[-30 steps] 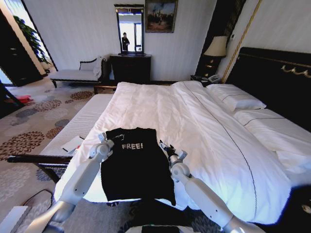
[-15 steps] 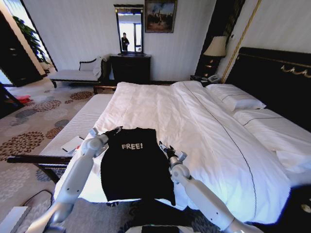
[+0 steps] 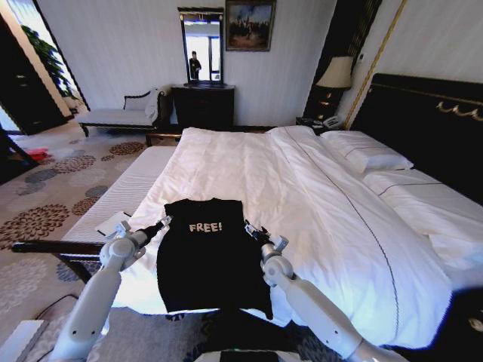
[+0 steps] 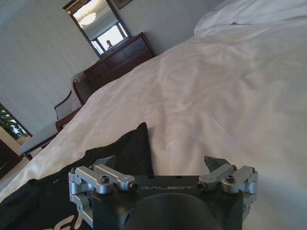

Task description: Fold the clothes on the bed.

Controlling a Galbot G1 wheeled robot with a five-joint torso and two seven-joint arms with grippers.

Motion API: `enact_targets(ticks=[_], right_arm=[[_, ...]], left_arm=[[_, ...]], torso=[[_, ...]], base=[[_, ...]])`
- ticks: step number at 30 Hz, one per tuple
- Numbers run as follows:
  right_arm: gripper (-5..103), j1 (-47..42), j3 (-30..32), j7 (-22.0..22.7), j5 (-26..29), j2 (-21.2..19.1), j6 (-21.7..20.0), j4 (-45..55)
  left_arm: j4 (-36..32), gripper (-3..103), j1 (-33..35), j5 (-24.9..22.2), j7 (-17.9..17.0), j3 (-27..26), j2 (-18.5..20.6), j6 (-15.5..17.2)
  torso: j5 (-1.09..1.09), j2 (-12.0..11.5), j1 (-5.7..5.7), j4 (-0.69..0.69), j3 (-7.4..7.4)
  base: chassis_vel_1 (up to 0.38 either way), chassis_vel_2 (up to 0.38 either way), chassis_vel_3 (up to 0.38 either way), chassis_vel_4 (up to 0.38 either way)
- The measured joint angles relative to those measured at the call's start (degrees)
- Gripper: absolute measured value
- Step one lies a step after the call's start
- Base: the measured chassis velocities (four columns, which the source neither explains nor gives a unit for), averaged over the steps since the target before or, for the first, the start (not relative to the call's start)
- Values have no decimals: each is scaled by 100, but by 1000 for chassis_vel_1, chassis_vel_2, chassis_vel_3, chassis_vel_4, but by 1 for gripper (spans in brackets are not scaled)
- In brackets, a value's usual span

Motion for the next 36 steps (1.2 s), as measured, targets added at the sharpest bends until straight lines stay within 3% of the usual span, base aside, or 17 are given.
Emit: enact_targets(ticks=[23,36], right_arm=[[100,10,26,11,-3,7,-6,-113],[100,8,35,25,-6,3,-9,-159]], left_arm=[[179,100,-362,87,8,315,-147,-92],[-331,100,-237,138,-10,739,-159,-109]], torso=[[1,0,1,2,0],[1,0,1,1,1]], base=[[0,0,0,0],[0,0,0,0]])
